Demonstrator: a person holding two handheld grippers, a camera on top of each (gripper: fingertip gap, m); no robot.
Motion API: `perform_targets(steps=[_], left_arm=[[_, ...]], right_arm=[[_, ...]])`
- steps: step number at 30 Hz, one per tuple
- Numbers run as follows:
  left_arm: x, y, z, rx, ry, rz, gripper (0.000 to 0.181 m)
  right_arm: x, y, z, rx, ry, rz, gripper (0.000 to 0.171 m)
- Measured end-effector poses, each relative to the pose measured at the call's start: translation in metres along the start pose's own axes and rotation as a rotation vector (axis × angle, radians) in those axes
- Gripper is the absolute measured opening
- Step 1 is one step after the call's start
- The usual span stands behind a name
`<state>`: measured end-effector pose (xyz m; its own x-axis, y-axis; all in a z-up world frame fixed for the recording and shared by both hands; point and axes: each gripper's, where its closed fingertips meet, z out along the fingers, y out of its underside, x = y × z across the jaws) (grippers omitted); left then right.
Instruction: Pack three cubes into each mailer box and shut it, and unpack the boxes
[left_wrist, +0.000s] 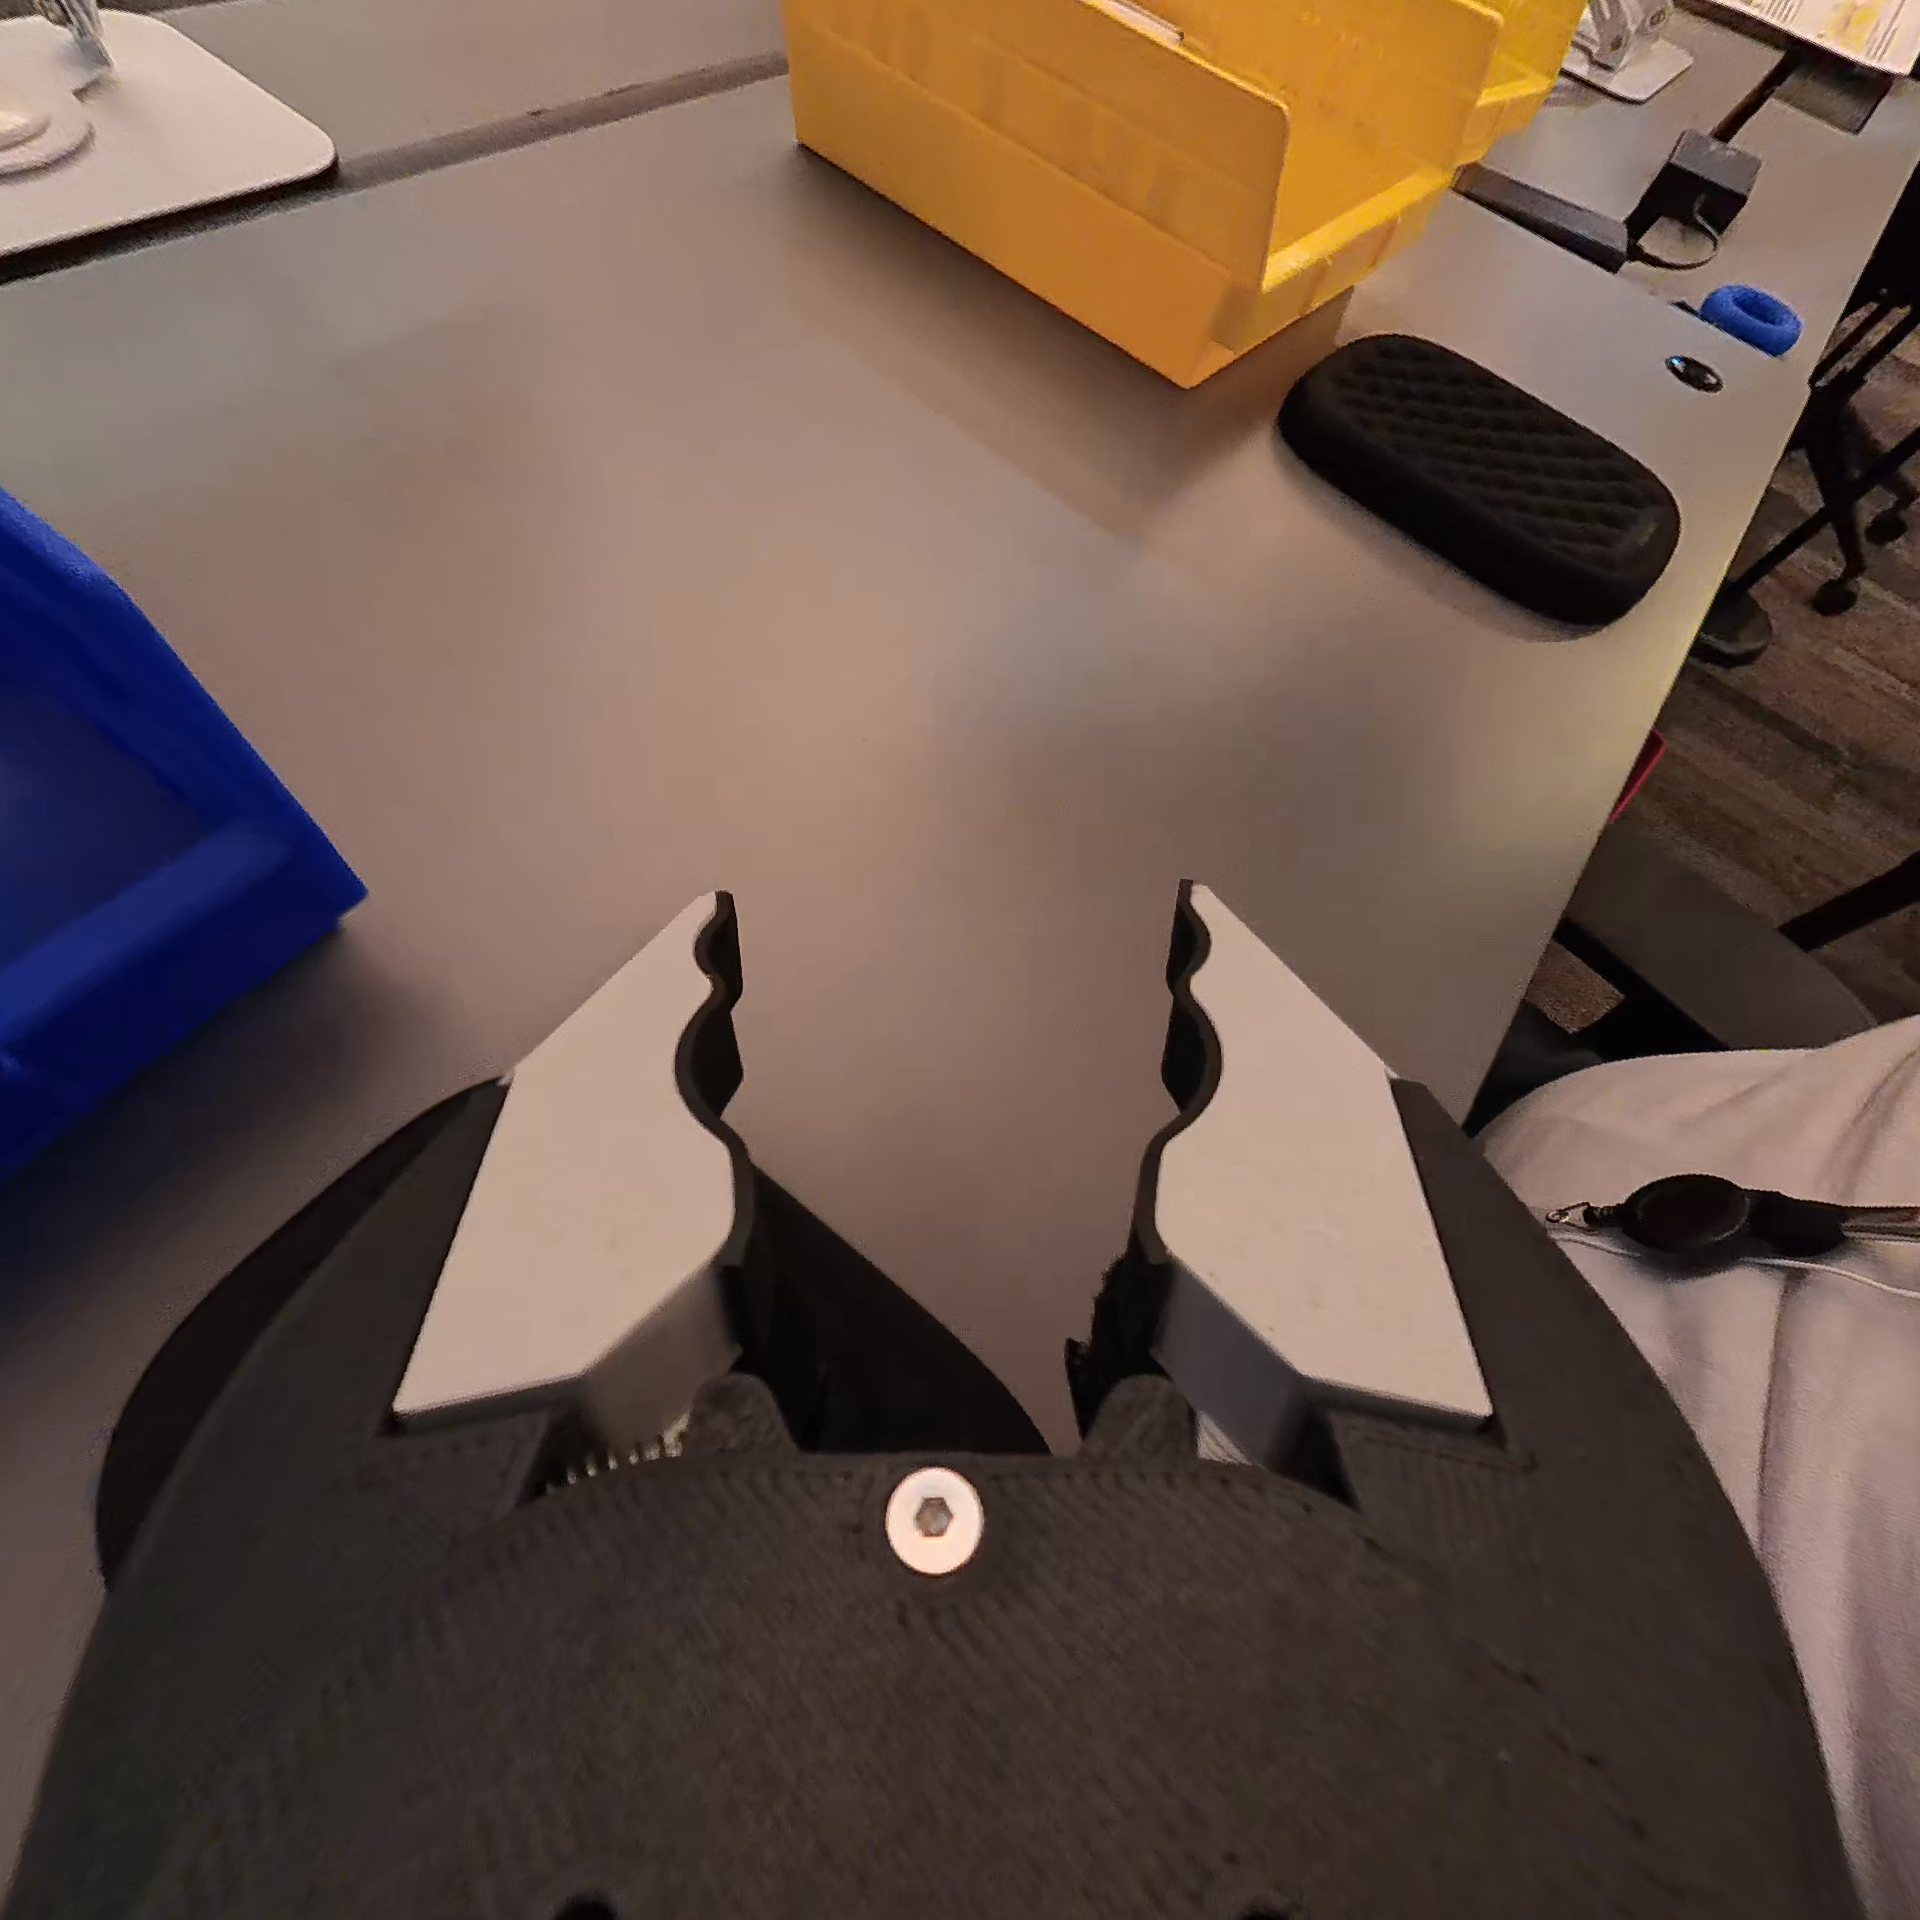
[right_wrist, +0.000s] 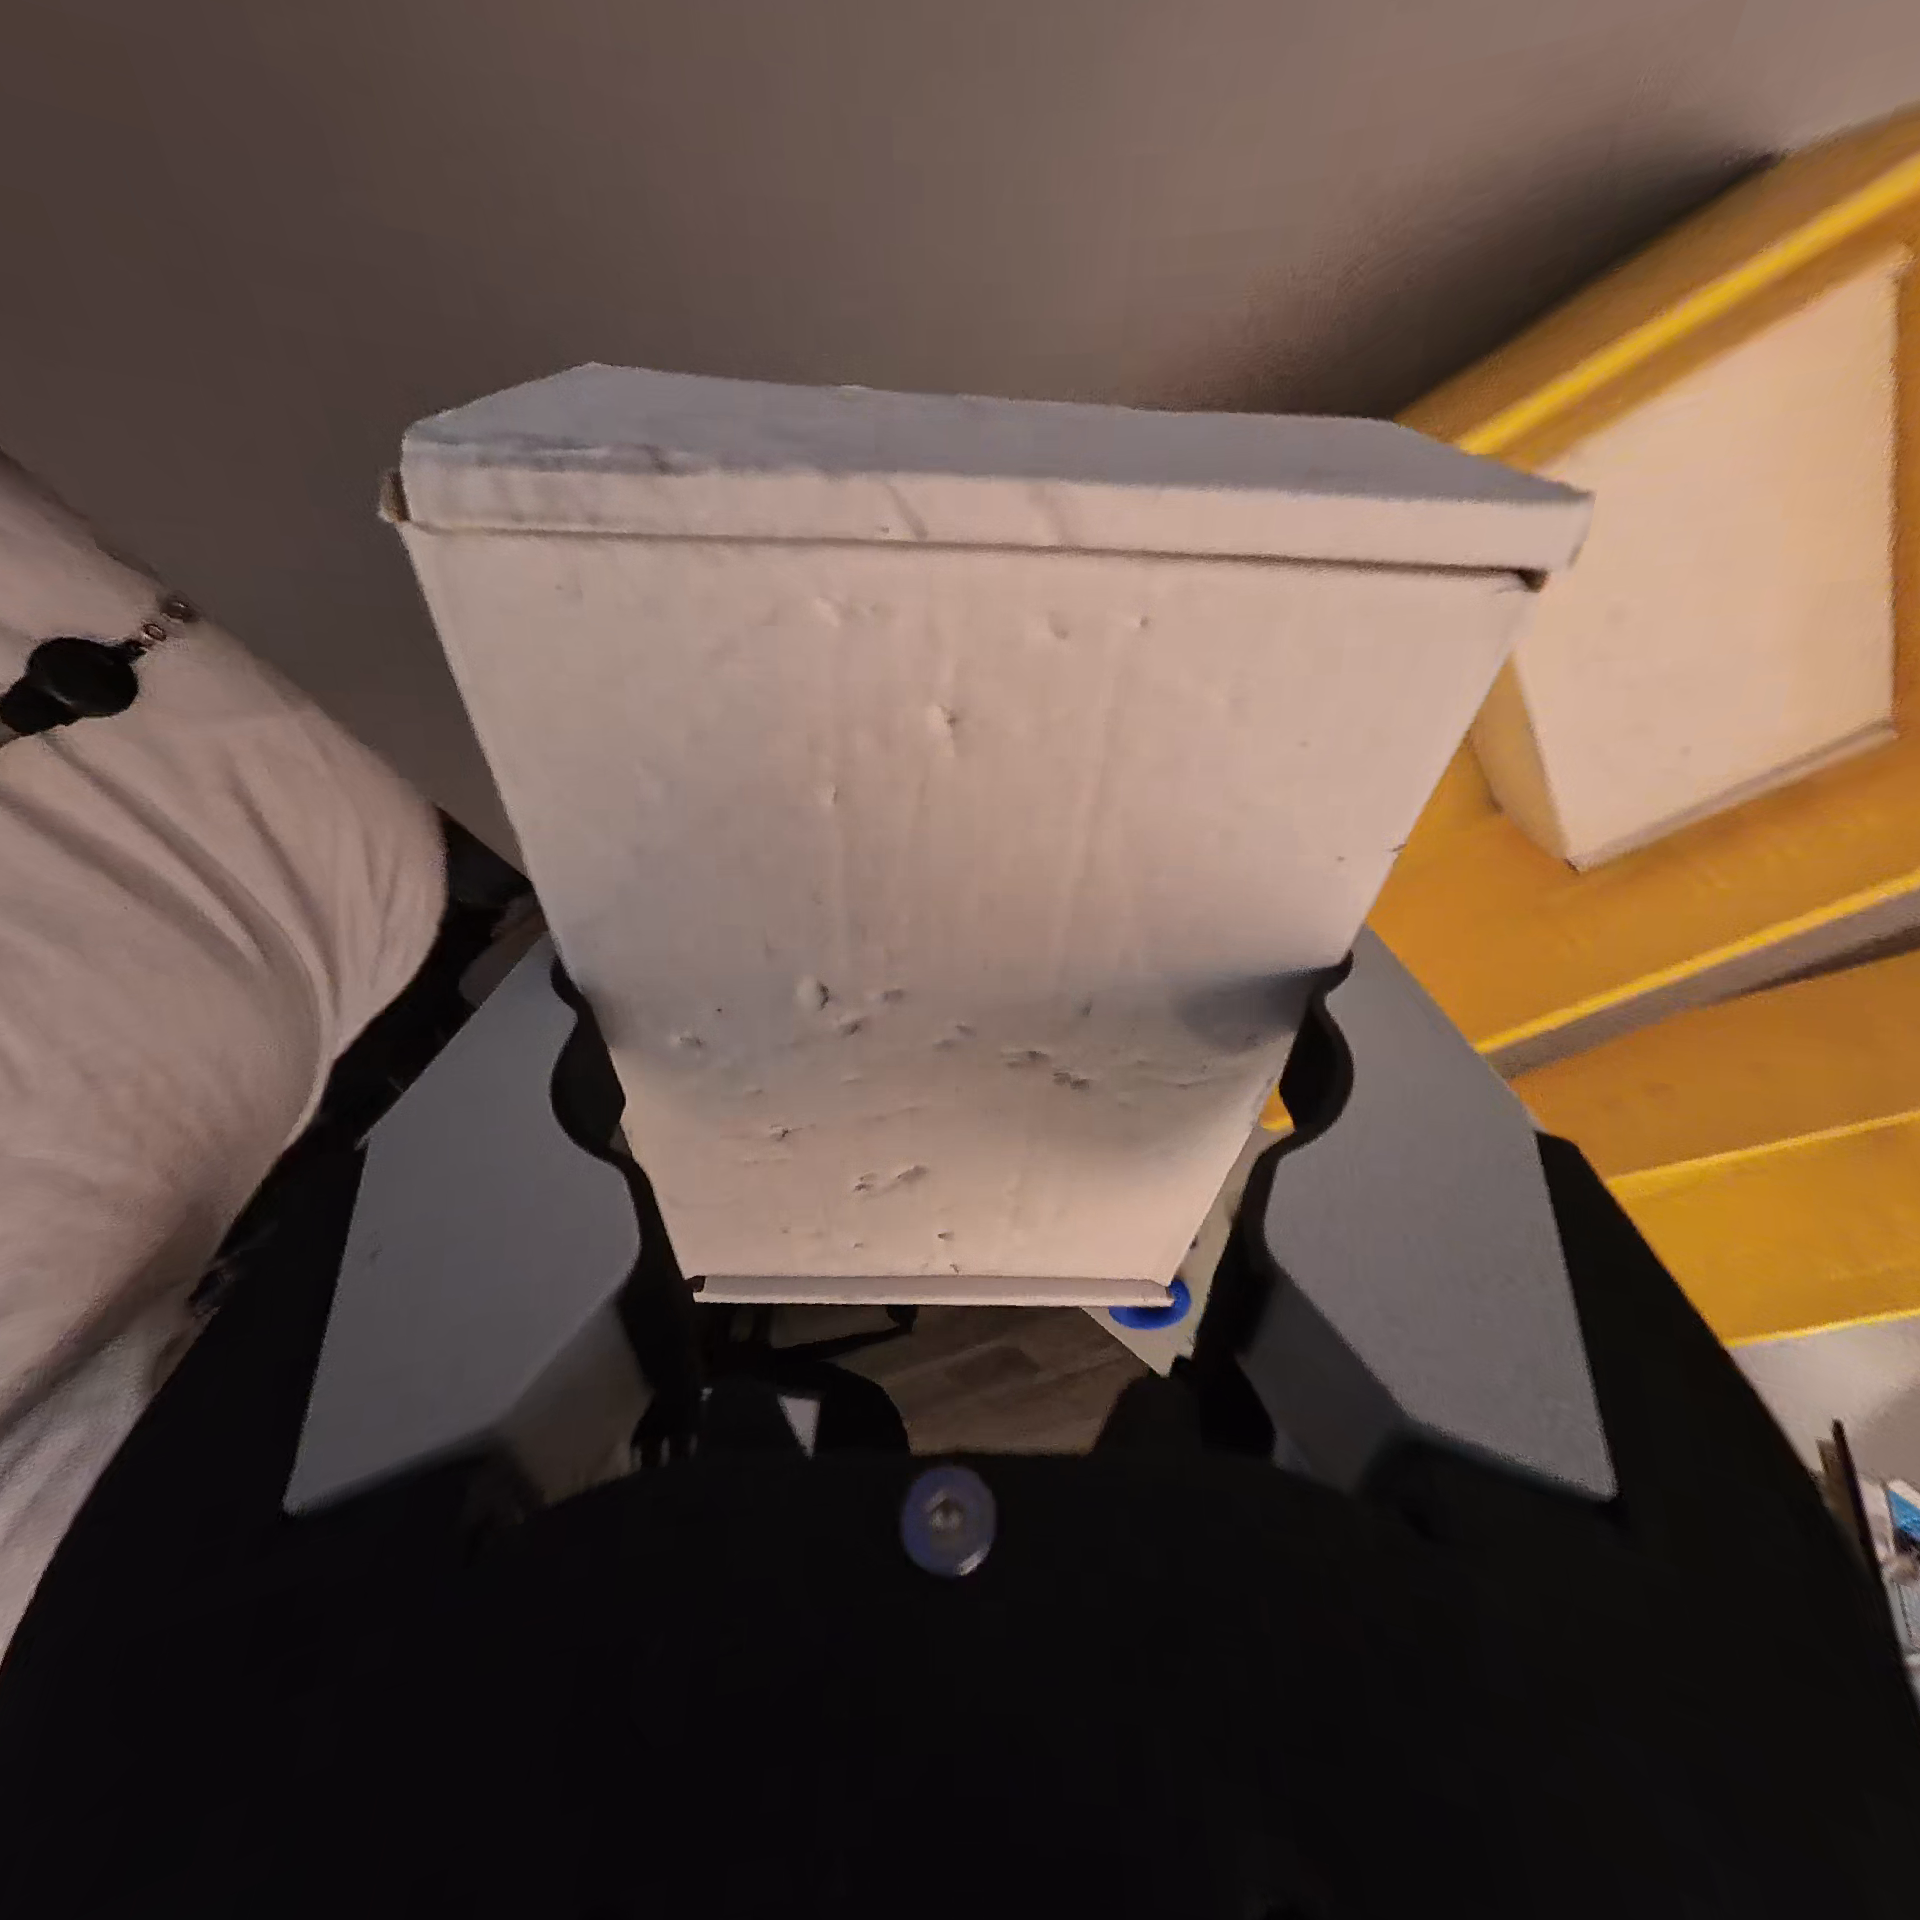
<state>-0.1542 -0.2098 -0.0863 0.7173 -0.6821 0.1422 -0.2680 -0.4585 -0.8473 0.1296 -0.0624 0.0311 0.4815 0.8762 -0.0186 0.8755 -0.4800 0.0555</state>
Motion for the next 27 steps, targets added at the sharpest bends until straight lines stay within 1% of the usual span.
perform_targets(steps=[3,6,10,12,14,17,20,22,27], left_arm=[[-0.003,-0.006,0.004,-0.003,-0.008,0.008,0.082],[-0.004,-0.012,0.008,-0.006,-0.014,0.022,0.082],[-0.001,-0.019,0.012,-0.005,-0.002,0.026,0.081],[0.0,-0.02,0.014,-0.011,-0.001,0.028,0.082],[-0.001,-0.021,0.015,-0.023,-0.012,0.034,0.081],[-0.001,-0.023,0.017,-0.035,-0.022,0.039,0.082],[0.0,-0.024,0.018,-0.044,-0.036,0.05,0.081],[0.0,-0.024,0.02,-0.052,-0.045,0.056,0.081],[-0.001,-0.023,0.025,-0.072,-0.051,0.058,0.081]], right_arm=[[0.033,0.023,-0.003,-0.009,0.018,0.018,0.131],[0.066,0.041,0.009,-0.029,0.042,0.009,0.131],[0.098,0.059,0.049,-0.101,0.046,0.006,0.131],[0.11,0.063,0.073,-0.132,0.052,-0.036,0.131],[0.118,0.063,0.097,-0.157,0.06,-0.09,0.131],[0.123,0.059,0.128,-0.171,0.075,-0.245,0.131],[0.125,0.055,0.15,-0.195,0.096,-0.36,0.131],[0.125,0.052,0.157,-0.211,0.114,-0.407,0.131],[0.128,0.044,0.162,-0.174,0.128,-0.461,0.131]])
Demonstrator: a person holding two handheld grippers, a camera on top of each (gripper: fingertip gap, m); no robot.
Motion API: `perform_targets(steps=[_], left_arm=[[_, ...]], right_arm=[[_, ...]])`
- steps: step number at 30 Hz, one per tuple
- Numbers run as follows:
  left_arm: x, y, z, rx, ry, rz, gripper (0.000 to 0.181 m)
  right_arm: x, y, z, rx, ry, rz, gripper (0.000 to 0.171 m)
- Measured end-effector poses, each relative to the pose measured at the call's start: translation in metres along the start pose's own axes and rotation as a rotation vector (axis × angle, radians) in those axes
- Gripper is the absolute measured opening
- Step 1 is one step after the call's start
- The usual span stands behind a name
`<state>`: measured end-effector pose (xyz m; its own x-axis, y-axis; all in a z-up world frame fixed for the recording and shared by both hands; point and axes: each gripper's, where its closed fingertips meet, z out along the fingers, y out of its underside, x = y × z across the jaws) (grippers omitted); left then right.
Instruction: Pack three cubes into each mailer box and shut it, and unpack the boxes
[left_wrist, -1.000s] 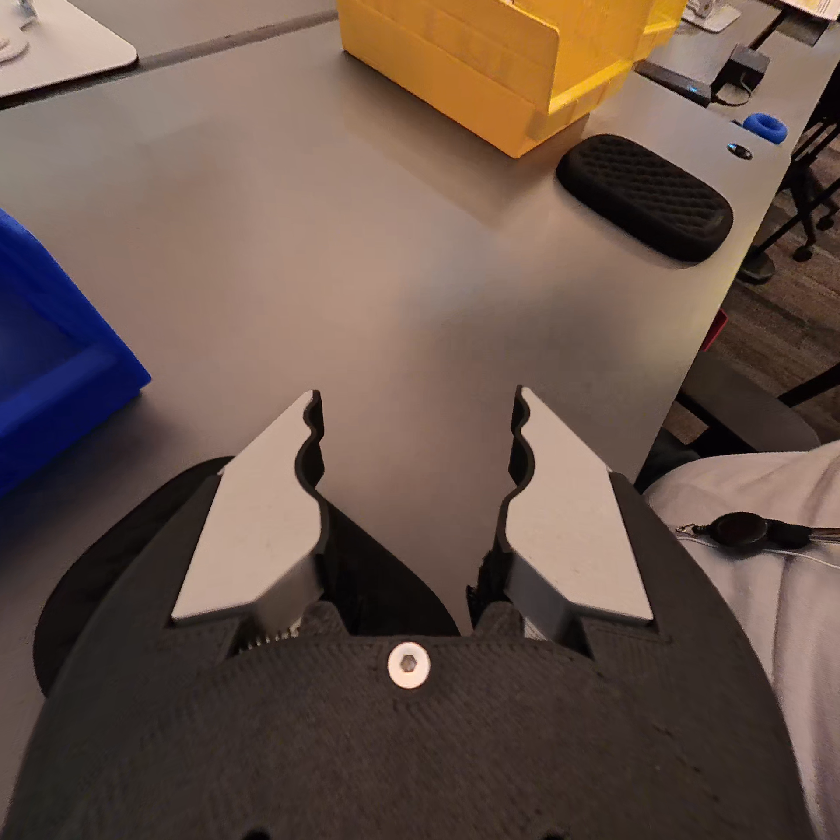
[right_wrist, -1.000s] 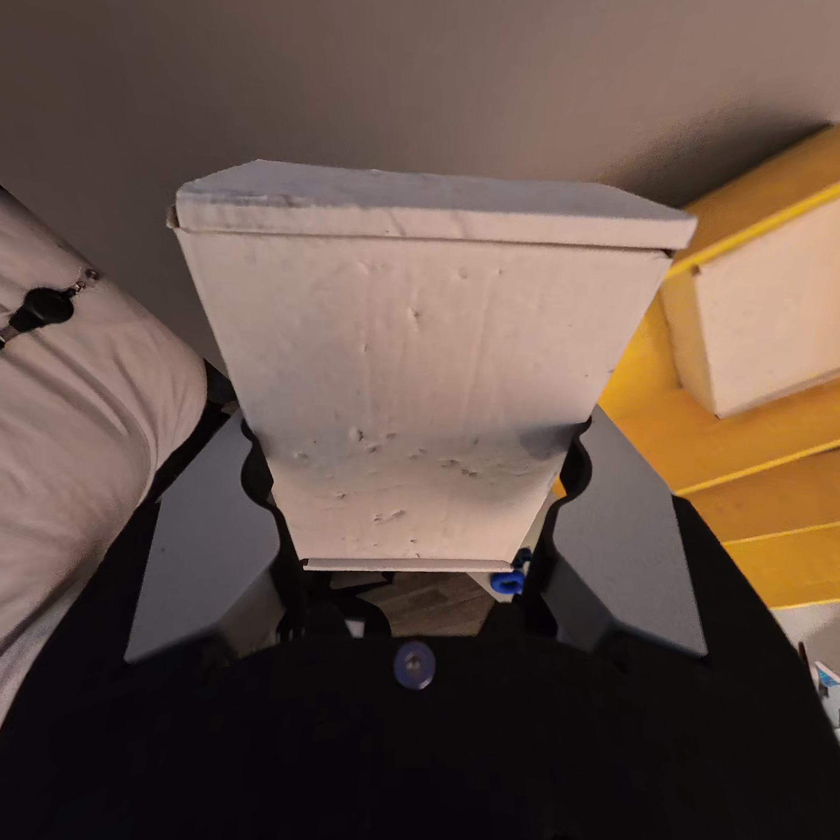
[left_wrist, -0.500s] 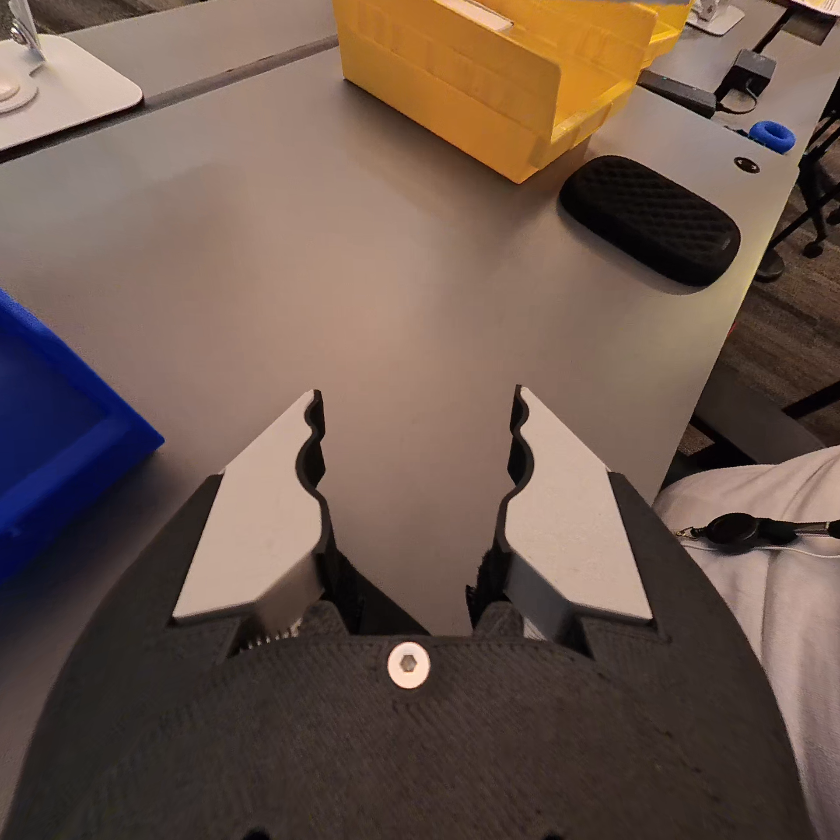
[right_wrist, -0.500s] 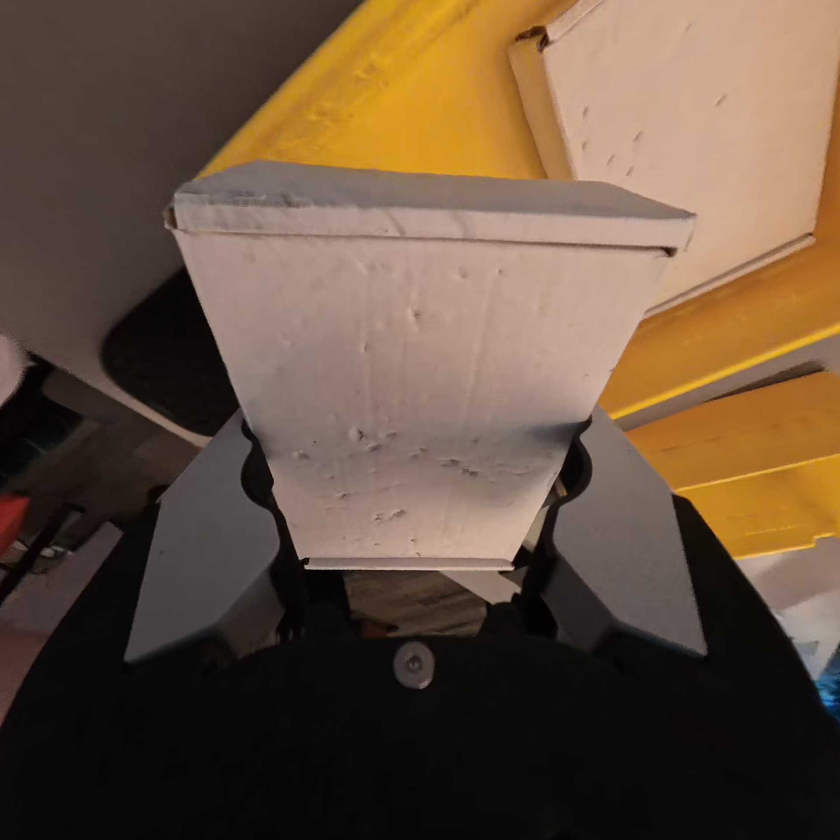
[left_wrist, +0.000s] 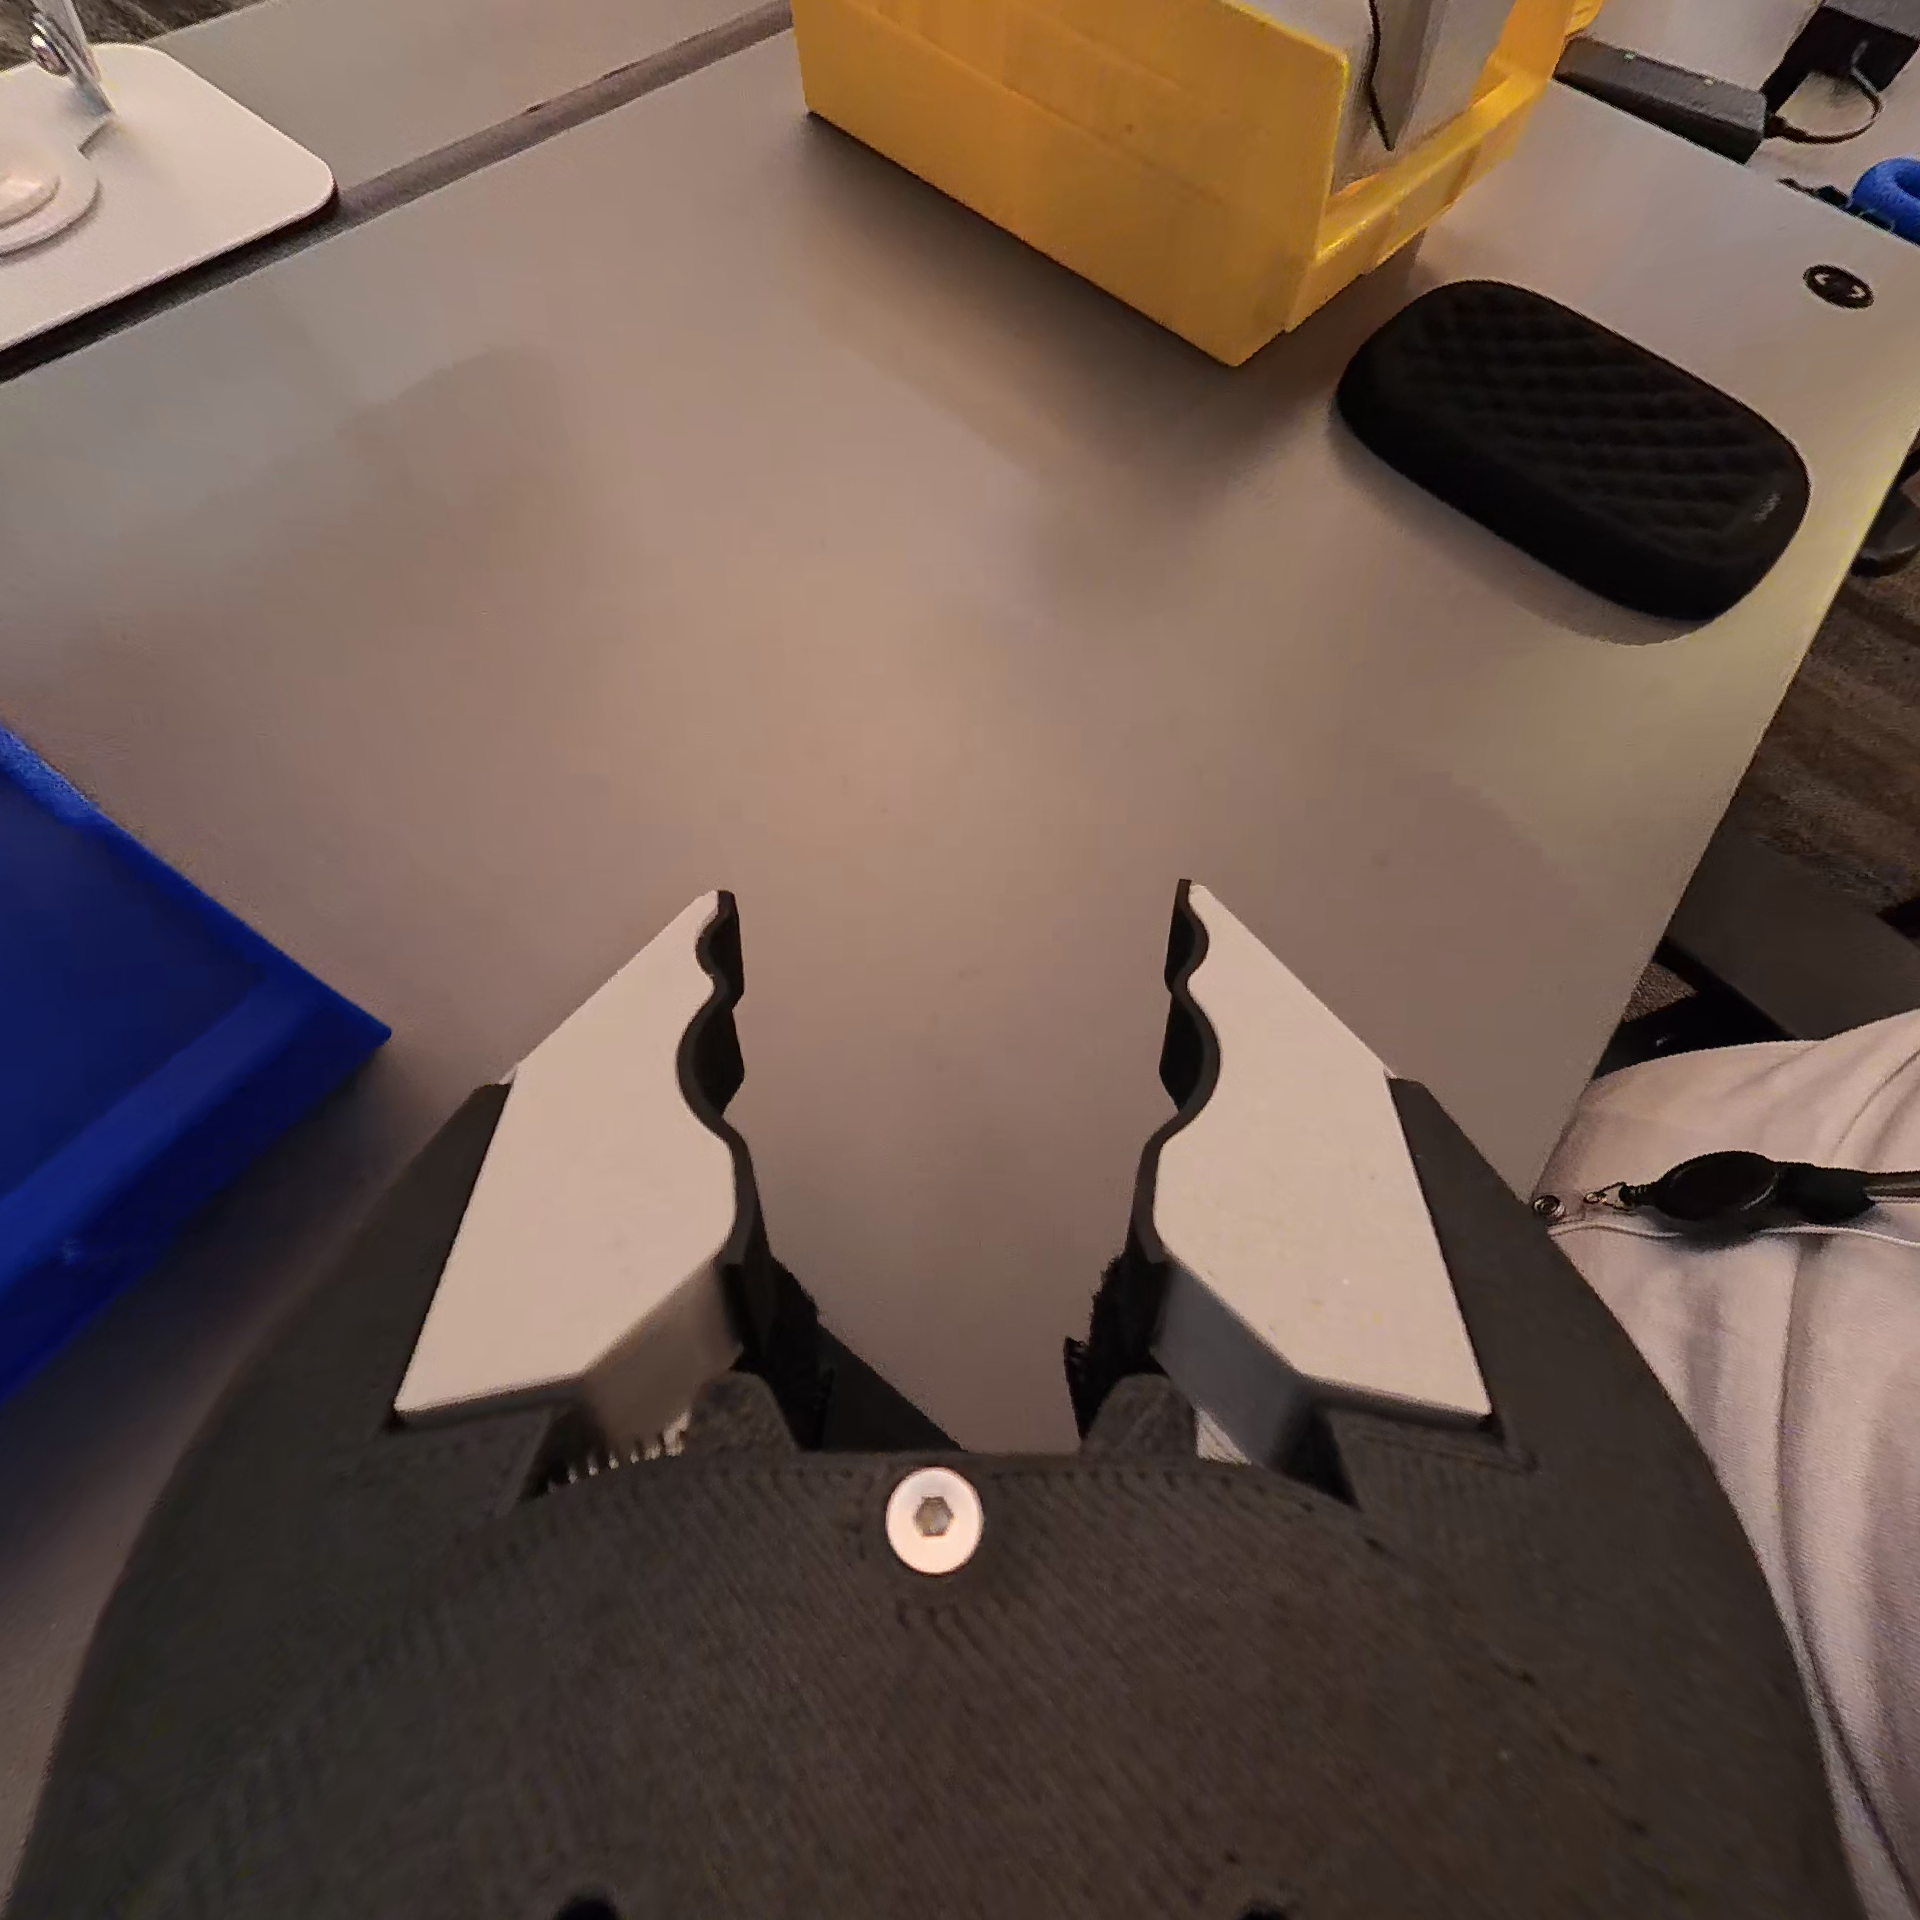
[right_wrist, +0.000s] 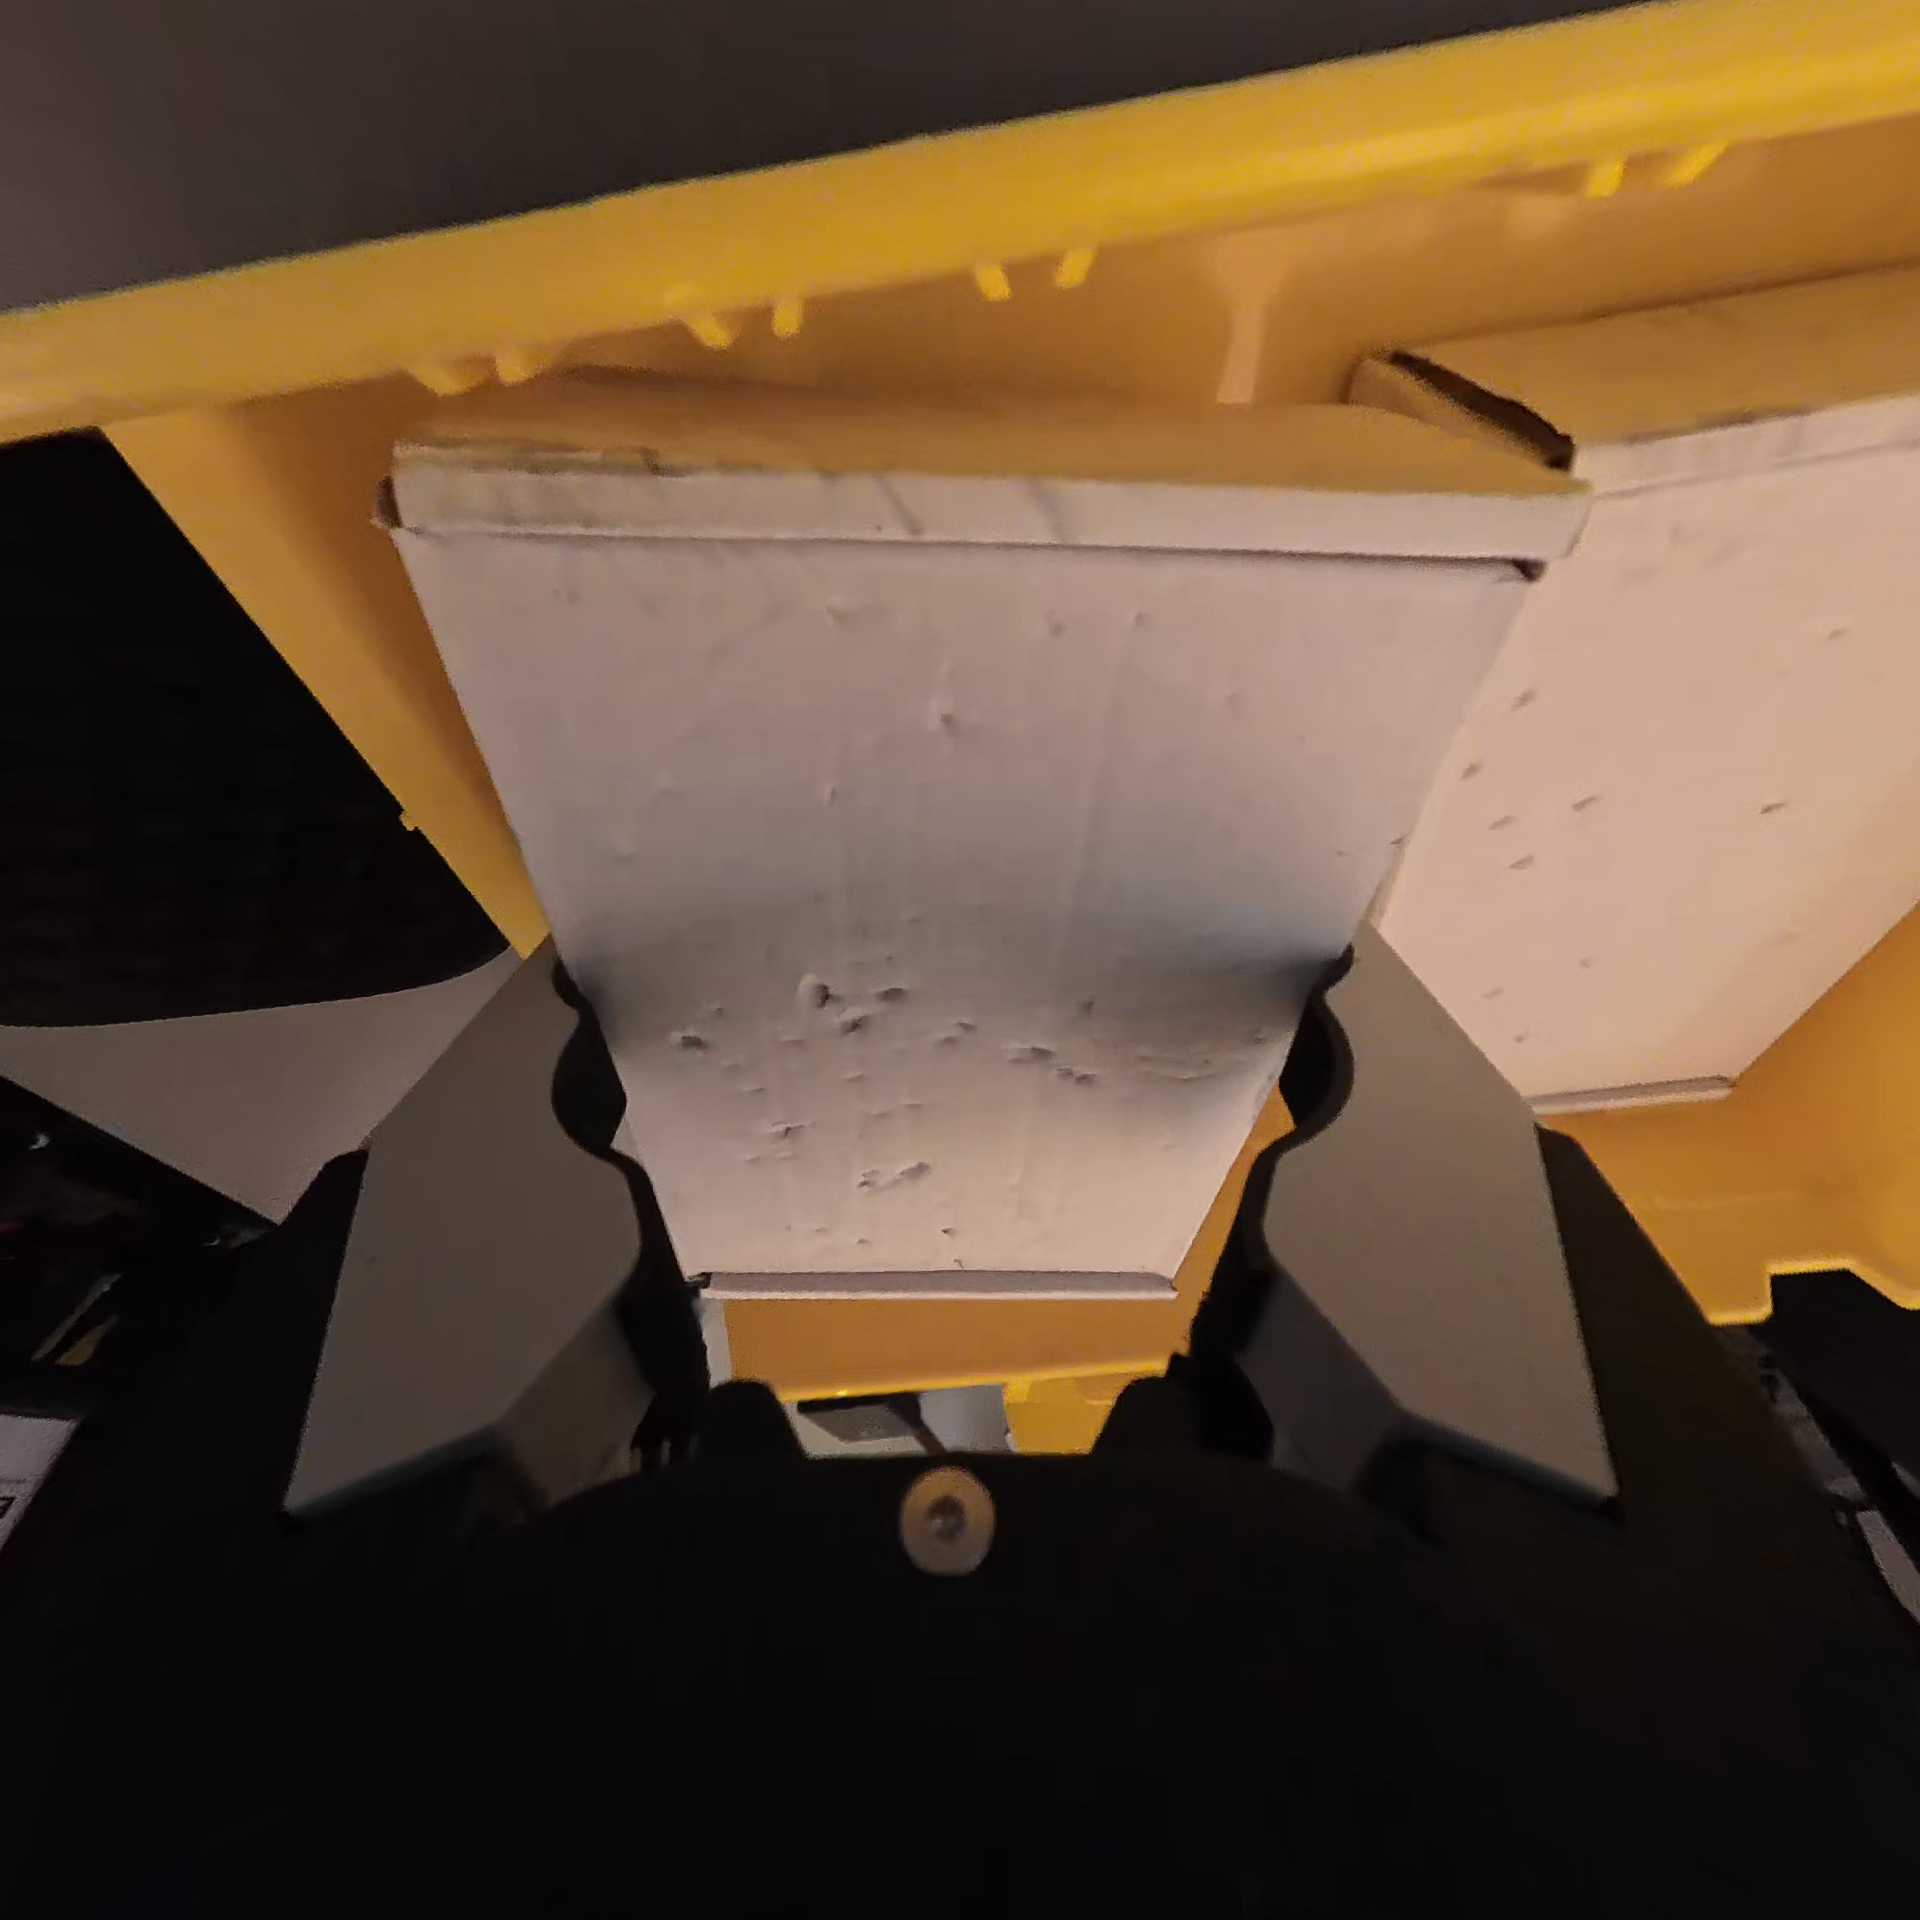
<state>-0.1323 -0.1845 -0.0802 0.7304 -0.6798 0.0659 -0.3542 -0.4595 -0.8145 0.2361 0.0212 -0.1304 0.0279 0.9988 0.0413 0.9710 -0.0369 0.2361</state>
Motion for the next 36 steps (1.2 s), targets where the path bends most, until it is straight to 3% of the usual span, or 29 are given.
perform_targets(steps=[28,32,36], left_arm=[[-0.003,-0.001,0.005,-0.005,-0.012,0.011,0.082],[-0.012,0.0,0.001,0.018,-0.049,-0.015,0.087],[-0.02,0.007,-0.011,0.044,-0.064,-0.035,0.089]], right_arm=[[0.011,0.007,0.03,-0.017,0.095,-0.076,0.131],[0.014,0.011,0.02,0.0,0.156,-0.061,0.133],[0.014,0.018,-0.02,0.147,0.267,0.044,0.136]])
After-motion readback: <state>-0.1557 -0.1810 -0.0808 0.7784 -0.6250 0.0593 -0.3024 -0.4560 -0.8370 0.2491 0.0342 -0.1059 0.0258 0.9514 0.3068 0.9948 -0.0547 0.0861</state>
